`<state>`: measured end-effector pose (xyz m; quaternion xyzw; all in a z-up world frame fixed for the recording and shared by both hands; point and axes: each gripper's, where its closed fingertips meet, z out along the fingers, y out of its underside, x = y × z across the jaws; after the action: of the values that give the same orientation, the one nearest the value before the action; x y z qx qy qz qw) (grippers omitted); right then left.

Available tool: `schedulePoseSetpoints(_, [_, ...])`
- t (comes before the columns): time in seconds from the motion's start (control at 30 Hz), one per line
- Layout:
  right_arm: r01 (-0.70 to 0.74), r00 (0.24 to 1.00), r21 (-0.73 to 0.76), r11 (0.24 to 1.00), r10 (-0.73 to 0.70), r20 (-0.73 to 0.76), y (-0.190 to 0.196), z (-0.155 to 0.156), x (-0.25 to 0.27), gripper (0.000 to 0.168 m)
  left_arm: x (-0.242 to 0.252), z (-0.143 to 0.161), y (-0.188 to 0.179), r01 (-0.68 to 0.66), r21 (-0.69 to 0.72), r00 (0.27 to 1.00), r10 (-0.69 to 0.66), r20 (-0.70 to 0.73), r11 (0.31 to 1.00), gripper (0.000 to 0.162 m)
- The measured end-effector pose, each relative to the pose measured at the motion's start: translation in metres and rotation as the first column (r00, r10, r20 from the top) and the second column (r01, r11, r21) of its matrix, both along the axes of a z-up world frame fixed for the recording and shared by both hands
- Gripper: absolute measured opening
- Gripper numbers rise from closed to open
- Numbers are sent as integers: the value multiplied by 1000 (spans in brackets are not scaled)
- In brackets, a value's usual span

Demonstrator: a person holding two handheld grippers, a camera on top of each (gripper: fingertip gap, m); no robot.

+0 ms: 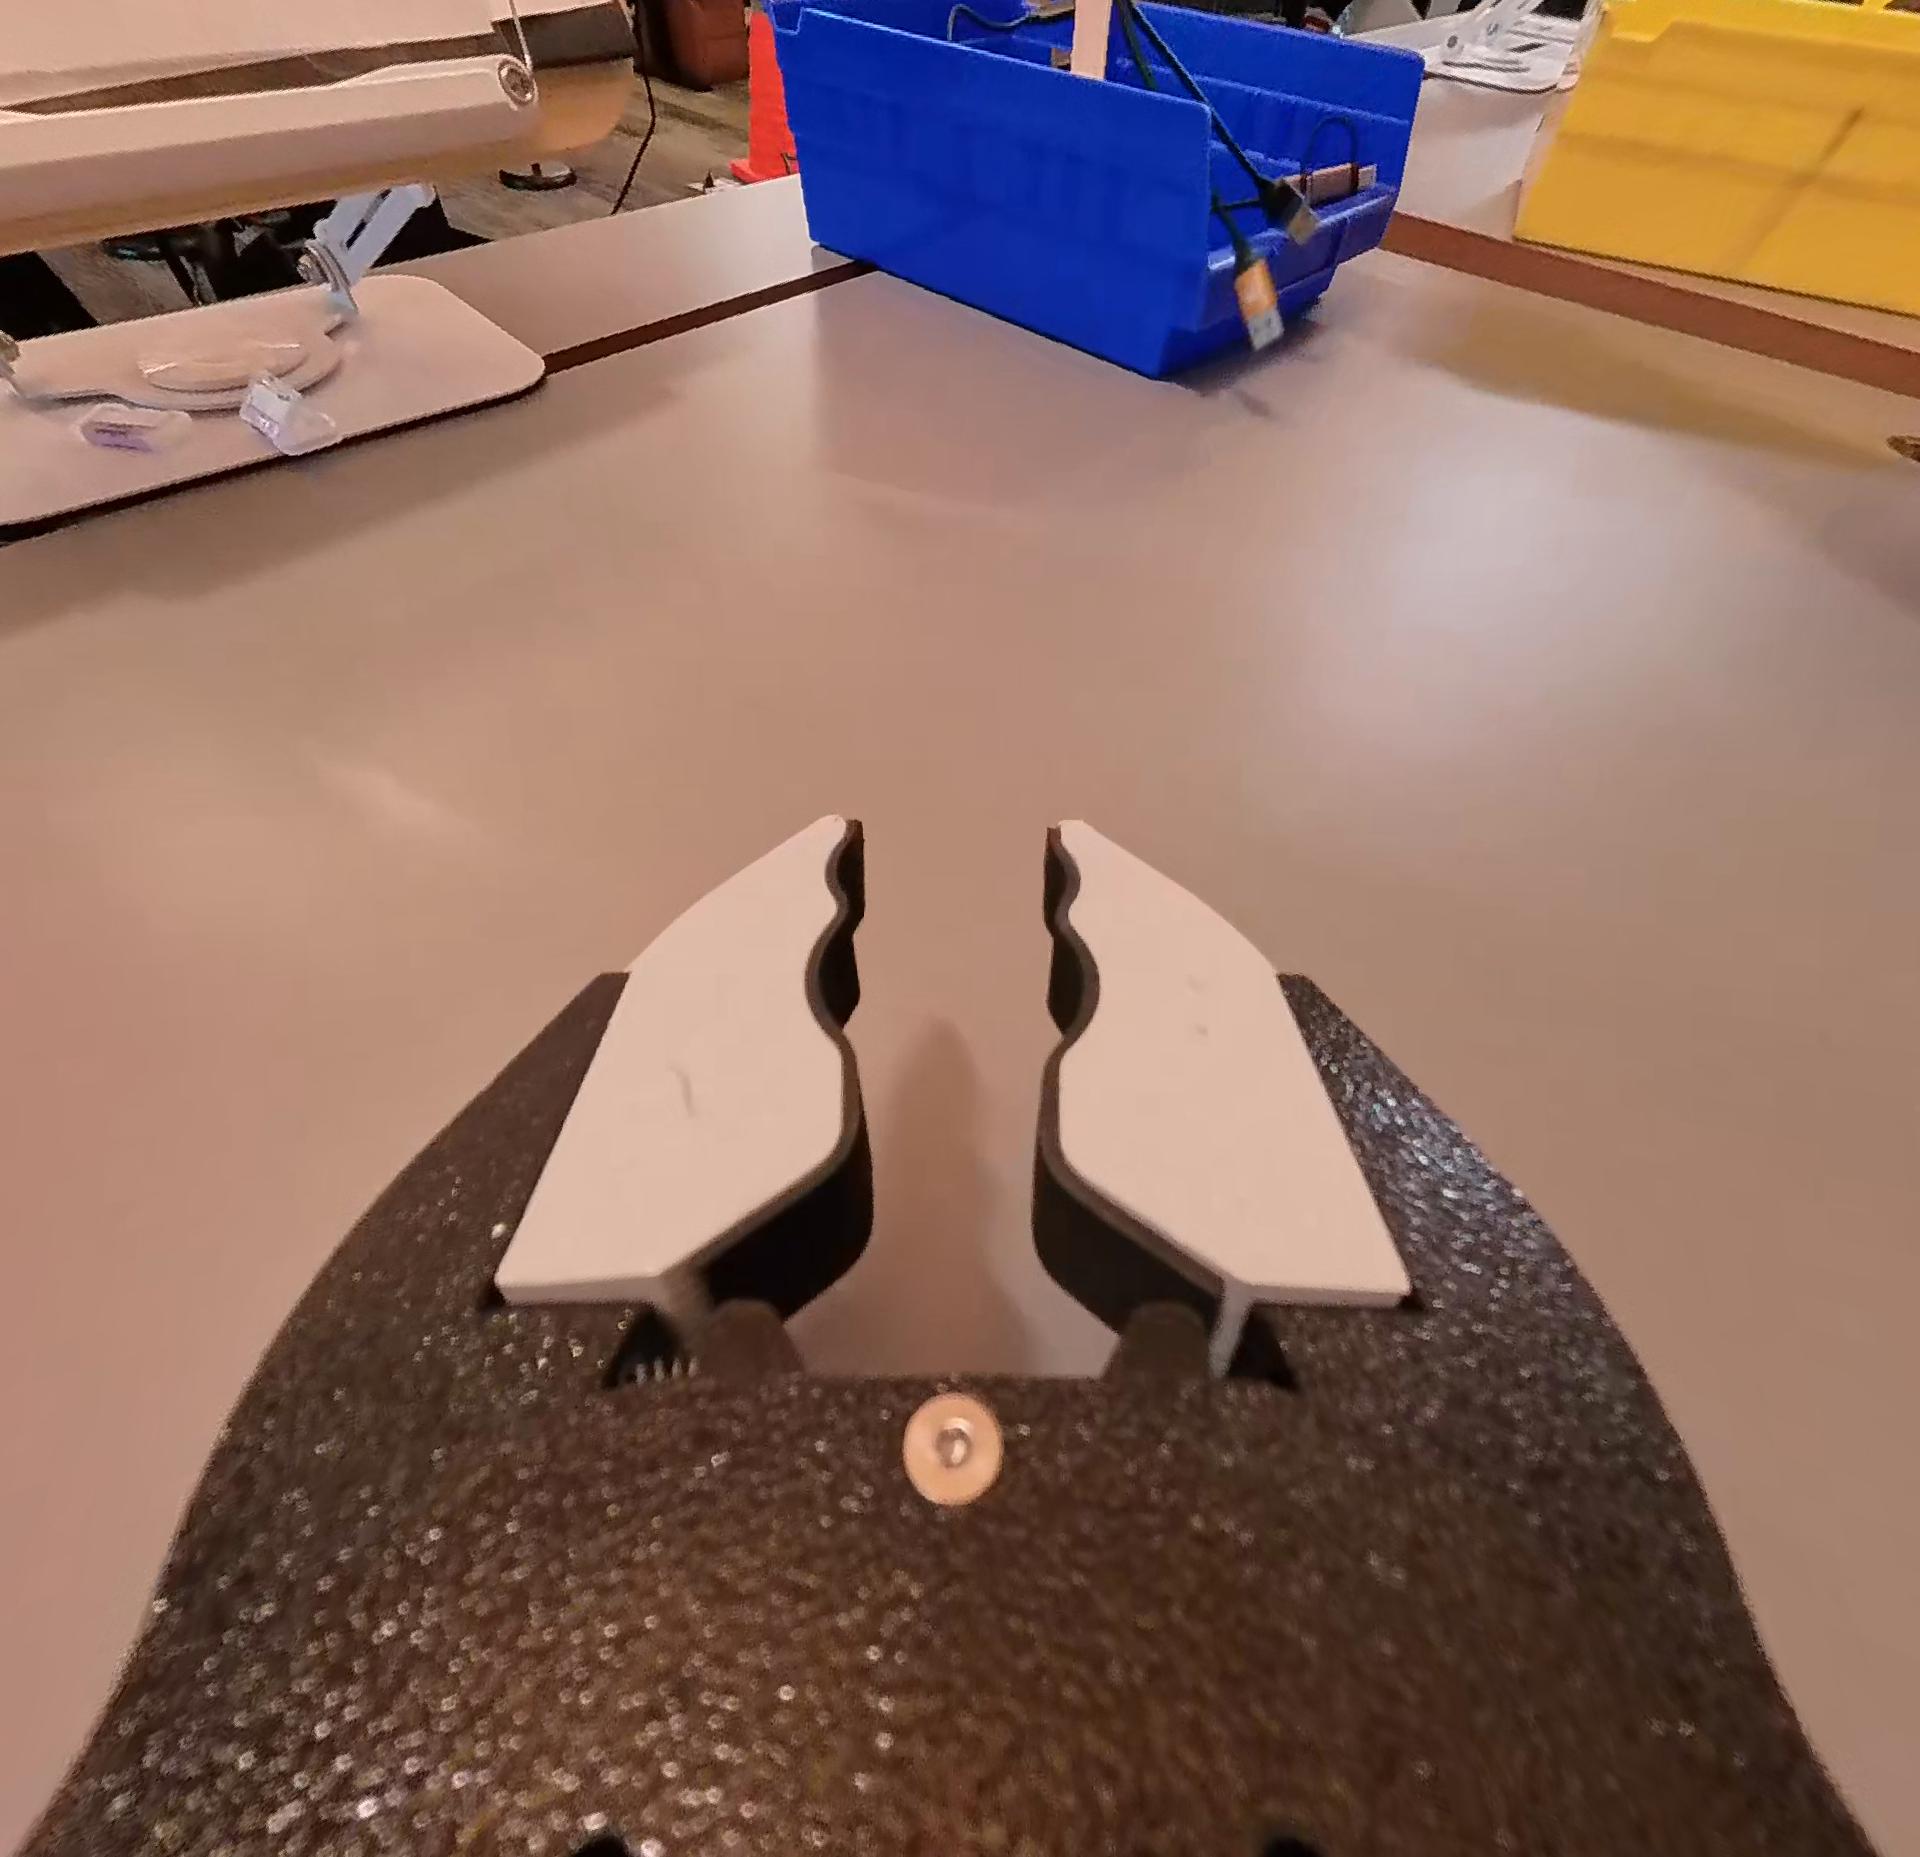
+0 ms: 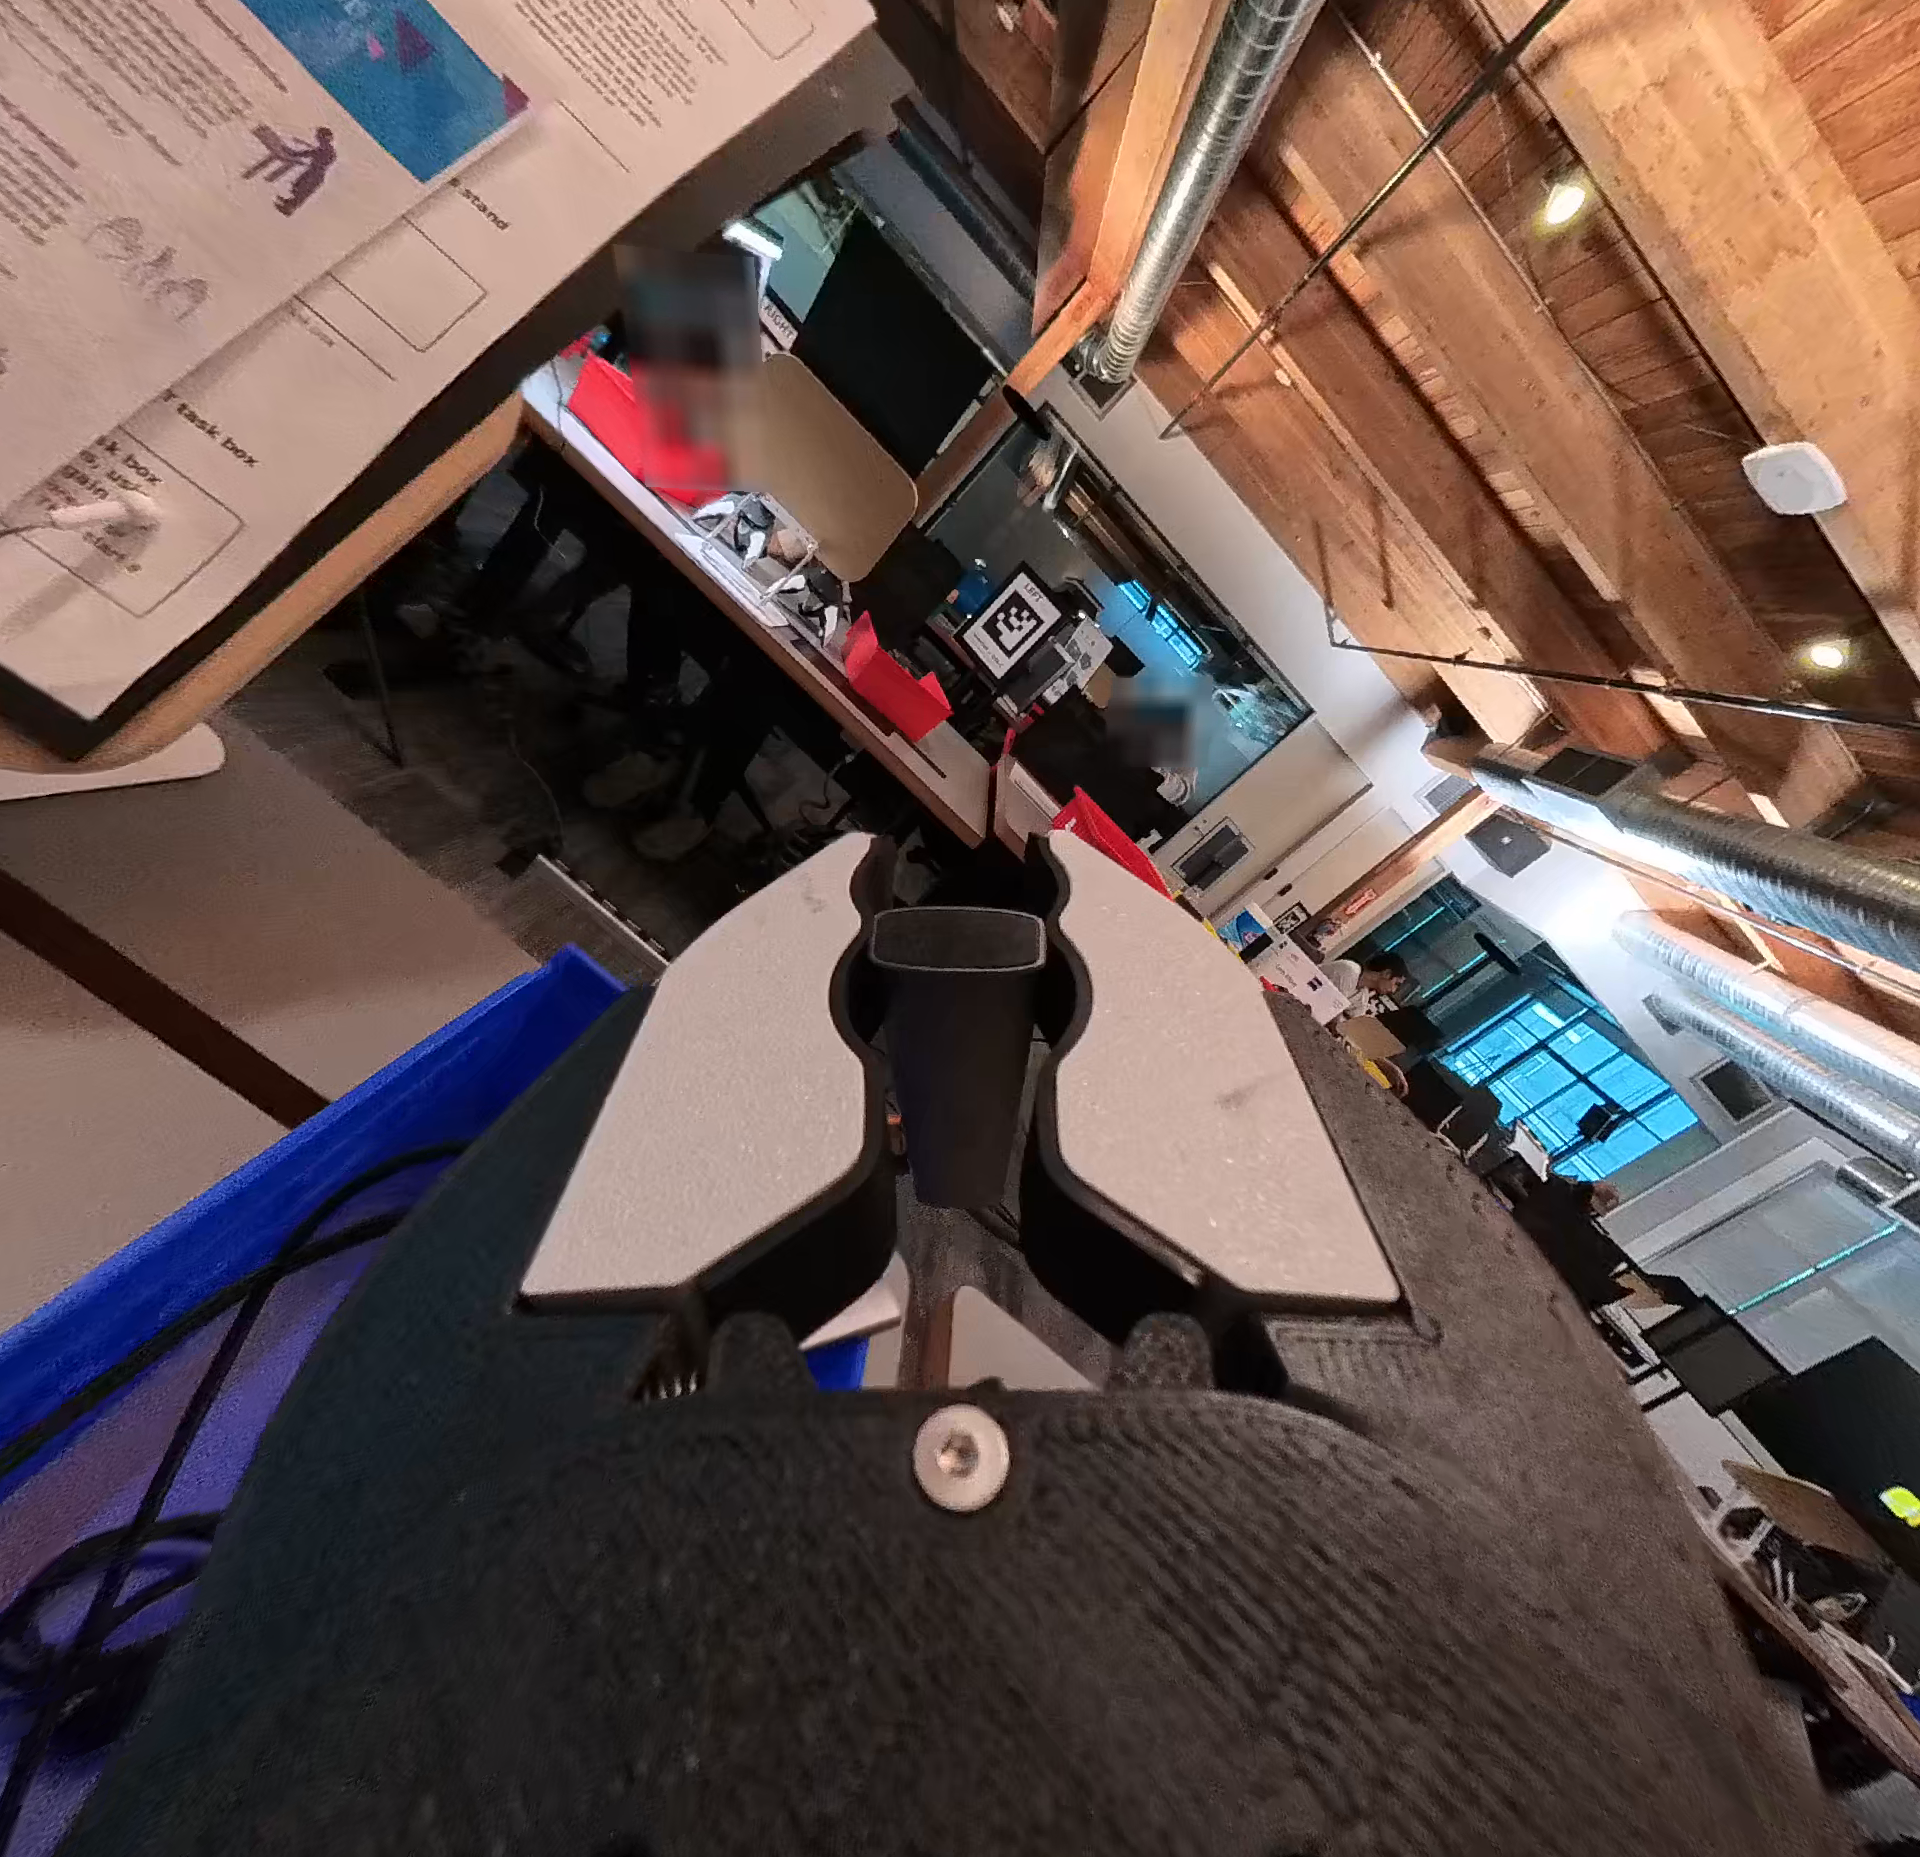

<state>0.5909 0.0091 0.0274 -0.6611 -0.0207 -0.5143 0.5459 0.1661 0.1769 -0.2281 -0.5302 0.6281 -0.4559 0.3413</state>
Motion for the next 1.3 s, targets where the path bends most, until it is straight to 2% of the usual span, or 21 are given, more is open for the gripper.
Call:
schedulePoseSetpoints(0.23, [-9, 1000, -27, 1000, 9, 12, 16, 41, 37, 26, 1, -3, -1, 16, -13, 1000, -16, -24, 1000, 32])
schedulePoseSetpoints(0.33, [-25, 1000, -47, 999, 26, 9, 25, 42, 53, 26, 1, -4, -2, 22, -12, 999, -23, -28, 1000, 31])
schedulePoseSetpoints(0.4, [-32, 999, -83, 996, 30, -34, 33, 18, 63, 26, 1, -5, -3, 26, -9, 999, -26, -37, 1000, 31])
schedulePoseSetpoints(0.6, [-32, 991, -63, 998, 23, -130, 36, -68, 59, 26, 1, -5, -3, 32, -15, 999, -33, -38, 999, 31])
schedulePoseSetpoints(0.73, [-23, 957, -56, 998, 5, -290, 25, -122, 51, 26, 0, -2, -1, 24, -34, 1000, -25, -19, 999, 31])
schedulePoseSetpoints(0.9, [91, 899, 48, 995, -61, -435, 3, -161, 36, 27, 1, -3, -2, 28, -24, 999, -29, -22, 999, 31])
schedulePoseSetpoints(1.03, [180, 828, -96, 979, -204, -522, -13, -212, 25, 27, 1, -5, -5, 34, 7, 999, -34, -35, 999, 31])
schedulePoseSetpoints(1.1, [206, 762, -193, 959, -281, -584, -23, -237, 22, 25, 1, -5, -5, 33, 15, 999, -33, -34, 999, 31])
schedulePoseSetpoints(1.13, [180, 709, -269, 946, -314, -631, -26, -253, 17, 10, 1, -5, -5, 32, 16, 999, -31, -32, 999, 31])
schedulePoseSetpoints(1.17, [135, 661, -317, 939, -324, -677, -27, -266, 11, 2, 1, -4, -5, 30, 17, 999, -30, -29, 999, 31])
schedulePoseSetpoints(1.2, [171, 639, -323, 931, -355, -683, -31, -270, 14, 3, 1, -4, -5, 29, 19, 999, -29, -26, 999, 31])
schedulePoseSetpoints(1.23, [205, 646, -319, 925, -373, -666, -35, -267, 17, 13, 1, -4, -5, 28, 23, 999, -27, -23, 999, 32])
schedulePoseSetpoints(1.27, [226, 676, -297, 928, -368, -638, -37, -259, 20, 23, 0, -4, -5, 25, 28, 999, -25, -21, 999, 32])
schedulePoseSetpoints(1.3, [230, 695, -270, 935, -352, -627, -39, -250, 19, 25, 0, -3, -5, 23, 34, 1000, -23, -19, 999, 33])
